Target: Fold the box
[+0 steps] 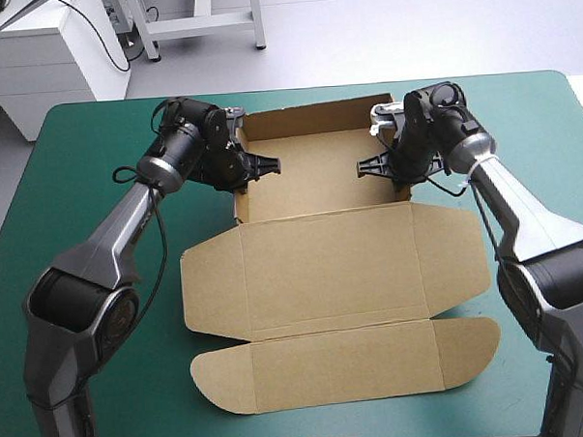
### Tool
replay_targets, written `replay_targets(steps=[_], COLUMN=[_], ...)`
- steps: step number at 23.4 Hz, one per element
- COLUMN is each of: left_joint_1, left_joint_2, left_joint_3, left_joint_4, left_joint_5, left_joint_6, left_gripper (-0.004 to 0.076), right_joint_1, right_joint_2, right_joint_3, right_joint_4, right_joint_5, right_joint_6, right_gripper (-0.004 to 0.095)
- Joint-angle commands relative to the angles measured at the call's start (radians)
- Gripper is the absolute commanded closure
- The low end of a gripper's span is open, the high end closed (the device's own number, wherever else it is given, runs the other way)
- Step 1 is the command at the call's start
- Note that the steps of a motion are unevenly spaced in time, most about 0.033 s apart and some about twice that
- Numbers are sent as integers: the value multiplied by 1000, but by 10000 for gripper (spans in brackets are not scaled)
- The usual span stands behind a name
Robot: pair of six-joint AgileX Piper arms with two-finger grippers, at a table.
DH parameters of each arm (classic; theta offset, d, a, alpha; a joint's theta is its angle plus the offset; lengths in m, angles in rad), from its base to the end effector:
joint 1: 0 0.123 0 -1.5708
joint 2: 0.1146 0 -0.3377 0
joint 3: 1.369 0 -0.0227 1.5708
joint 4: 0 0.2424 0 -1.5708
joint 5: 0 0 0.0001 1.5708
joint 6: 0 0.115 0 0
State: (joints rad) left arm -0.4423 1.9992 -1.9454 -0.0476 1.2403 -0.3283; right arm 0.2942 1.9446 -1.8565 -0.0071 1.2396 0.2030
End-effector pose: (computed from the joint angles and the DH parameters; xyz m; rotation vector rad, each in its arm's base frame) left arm 0.4107 -0.2002 0.3355 0.1501 2.8070 -0.2567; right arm 0.4195 0.1263 0.3349 -0.1301 2.8148 0.1058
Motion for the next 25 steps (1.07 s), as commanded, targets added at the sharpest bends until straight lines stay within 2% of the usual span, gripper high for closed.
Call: replay_targets(steps=[1, 13, 16, 17, 19, 20, 21, 22, 24, 25], left_joint_1=[-10, -10, -10, -10, -6, -6, -6, -6, -6, -5], left_joint_2=[-27, 46, 48, 46, 46, 46, 46, 46, 46, 46], left_joint_3=[-36, -36, -36, -36, -36, -36, -37, -49, -89, -108], left_joint_4=[-27, -11, -44, -73, -133, -155, -166, -162, -129, -127], left_joint_5=[46, 46, 46, 46, 46, 46, 46, 46, 46, 46], left_joint_6=[19, 30, 139, 174, 174, 174, 175, 175, 167, 163], left_gripper=[732, 732, 724, 692, 577, 441, 359, 228, 73, 53], right_joint_1=[1, 1, 1, 1, 1, 1, 1, 1, -5, -8], right_joint_2=[-3, 32, 32, 32, 32, 32, 32, 30, 30, 30], right_joint_3=[-27, -22, -22, -22, -22, -22, -22, -27, -52, -67], right_joint_4=[96, 65, 67, 69, 80, 78, 78, 69, 59, 58], right_joint_5=[11, 11, 11, 11, 11, 11, 11, 11, 11, 11], right_joint_6=[-28, -53, -69, -69, -69, -69, -69, -60, -56, -56], right_gripper=[922, 922, 908, 849, 727, 632, 572, 459, 266, 211])
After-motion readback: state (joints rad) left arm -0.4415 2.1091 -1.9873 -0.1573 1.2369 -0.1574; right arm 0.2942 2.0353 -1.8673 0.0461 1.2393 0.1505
